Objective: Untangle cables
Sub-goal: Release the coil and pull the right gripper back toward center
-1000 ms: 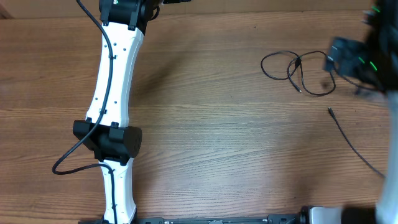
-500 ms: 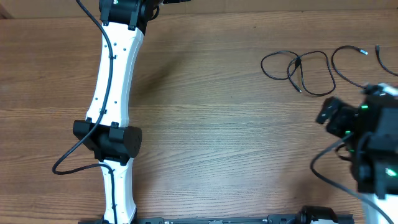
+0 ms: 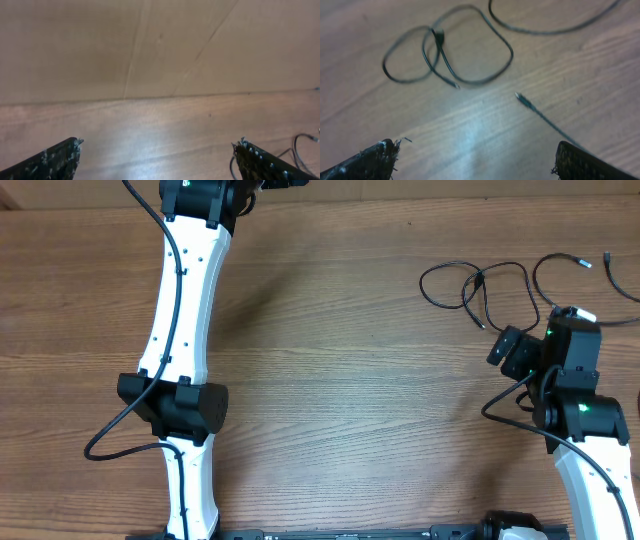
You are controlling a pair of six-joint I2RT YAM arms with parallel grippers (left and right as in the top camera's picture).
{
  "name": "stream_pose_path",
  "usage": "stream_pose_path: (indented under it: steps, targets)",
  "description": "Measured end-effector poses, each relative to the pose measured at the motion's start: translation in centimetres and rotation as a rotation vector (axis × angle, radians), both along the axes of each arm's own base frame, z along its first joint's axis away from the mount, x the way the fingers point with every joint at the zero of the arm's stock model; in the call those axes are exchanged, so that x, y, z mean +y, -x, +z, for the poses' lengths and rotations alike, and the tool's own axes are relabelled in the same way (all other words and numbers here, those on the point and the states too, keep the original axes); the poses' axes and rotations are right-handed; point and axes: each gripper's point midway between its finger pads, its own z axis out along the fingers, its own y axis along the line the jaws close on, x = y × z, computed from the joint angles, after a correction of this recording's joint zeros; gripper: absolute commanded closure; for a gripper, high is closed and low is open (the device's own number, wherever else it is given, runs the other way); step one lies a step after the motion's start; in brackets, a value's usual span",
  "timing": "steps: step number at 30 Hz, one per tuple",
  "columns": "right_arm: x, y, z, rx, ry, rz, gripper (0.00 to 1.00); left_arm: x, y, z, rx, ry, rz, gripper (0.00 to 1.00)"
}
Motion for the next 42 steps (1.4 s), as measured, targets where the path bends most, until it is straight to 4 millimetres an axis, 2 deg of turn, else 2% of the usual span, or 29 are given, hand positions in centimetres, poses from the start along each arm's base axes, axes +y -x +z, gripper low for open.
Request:
stream_pose_path:
  steps: [8, 18, 27, 33, 38, 42]
  targets:
    - [-0.2, -1.6, 1.7, -0.09, 0.03, 0.02, 0.0, 0.3, 1.4, -1.9, 0.096, -0.021, 0.0, 0.0]
    - [-0.3, -2.6, 2.9, -0.144, 0.068, 0.048, 0.0, 0.3, 1.5, -2.1, 0.105, -0.024, 0.0, 0.01]
    - [0.7, -2.9, 2.9, -0.151, 0.039, 0.096, 0.0, 0.3, 1.5, -2.1, 0.105, -0.024, 0.0, 0.01]
    - [2.3, -3.1, 2.9, -0.141, 0.061, 0.245, 0.0, 0.3, 1.5, -2.1, 0.105, -0.024, 0.0, 0.0]
    - [2.6, -3.5, 3.3, -0.151, 0.129, 0.321, 0.0, 0.3, 1.5, -2.1, 0.105, -0.024, 0.0, 0.0]
    - [2.6, -3.2, 3.0, -0.129, 0.142, 0.341, 0.0, 0.4, 1.5, -2.1, 0.105, -0.024, 0.0, 0.0]
